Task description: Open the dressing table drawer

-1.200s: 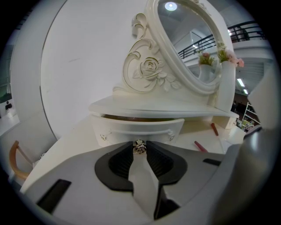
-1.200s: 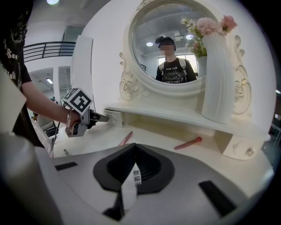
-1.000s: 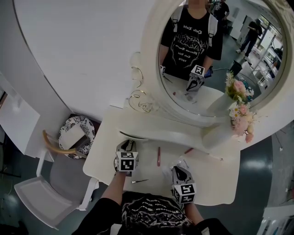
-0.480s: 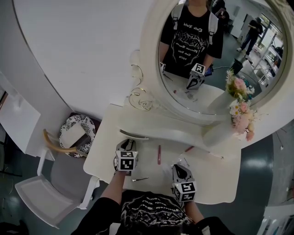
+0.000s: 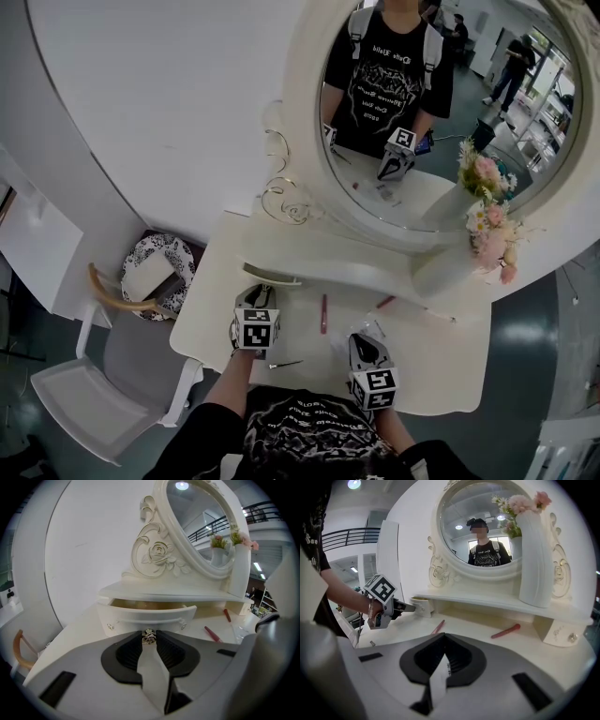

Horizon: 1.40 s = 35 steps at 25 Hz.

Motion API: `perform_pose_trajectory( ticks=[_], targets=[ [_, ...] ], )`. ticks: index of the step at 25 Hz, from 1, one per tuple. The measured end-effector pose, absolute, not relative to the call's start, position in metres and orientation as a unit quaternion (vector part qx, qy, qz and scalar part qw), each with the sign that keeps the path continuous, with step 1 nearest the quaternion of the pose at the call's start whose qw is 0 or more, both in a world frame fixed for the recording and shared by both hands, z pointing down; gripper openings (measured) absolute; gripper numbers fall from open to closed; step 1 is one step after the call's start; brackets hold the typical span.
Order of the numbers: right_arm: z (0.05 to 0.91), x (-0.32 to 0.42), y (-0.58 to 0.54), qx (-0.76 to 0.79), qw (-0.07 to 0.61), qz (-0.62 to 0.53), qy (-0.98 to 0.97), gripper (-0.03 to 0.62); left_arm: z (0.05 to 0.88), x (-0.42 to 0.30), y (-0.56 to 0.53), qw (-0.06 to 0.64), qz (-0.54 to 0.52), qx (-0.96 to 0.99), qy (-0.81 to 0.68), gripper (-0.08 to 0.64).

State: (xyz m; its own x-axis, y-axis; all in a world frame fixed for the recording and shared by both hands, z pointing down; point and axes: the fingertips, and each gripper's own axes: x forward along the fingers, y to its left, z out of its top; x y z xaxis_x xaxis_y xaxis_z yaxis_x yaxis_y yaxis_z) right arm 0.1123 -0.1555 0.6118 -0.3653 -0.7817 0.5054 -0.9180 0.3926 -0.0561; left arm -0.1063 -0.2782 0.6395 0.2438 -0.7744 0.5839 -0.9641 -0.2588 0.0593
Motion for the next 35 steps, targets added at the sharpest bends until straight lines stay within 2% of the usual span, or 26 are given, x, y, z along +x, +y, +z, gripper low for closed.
perform_pose_trajectory(
  ticks=[35],
  targets=[
    [0.615,0.116,-0.134,0.54,0.193,0.178,-0.8,0.011,0.639,-0.11,-0.261,0.206,0.236,0.761,-0.567,0.103]
  ],
)
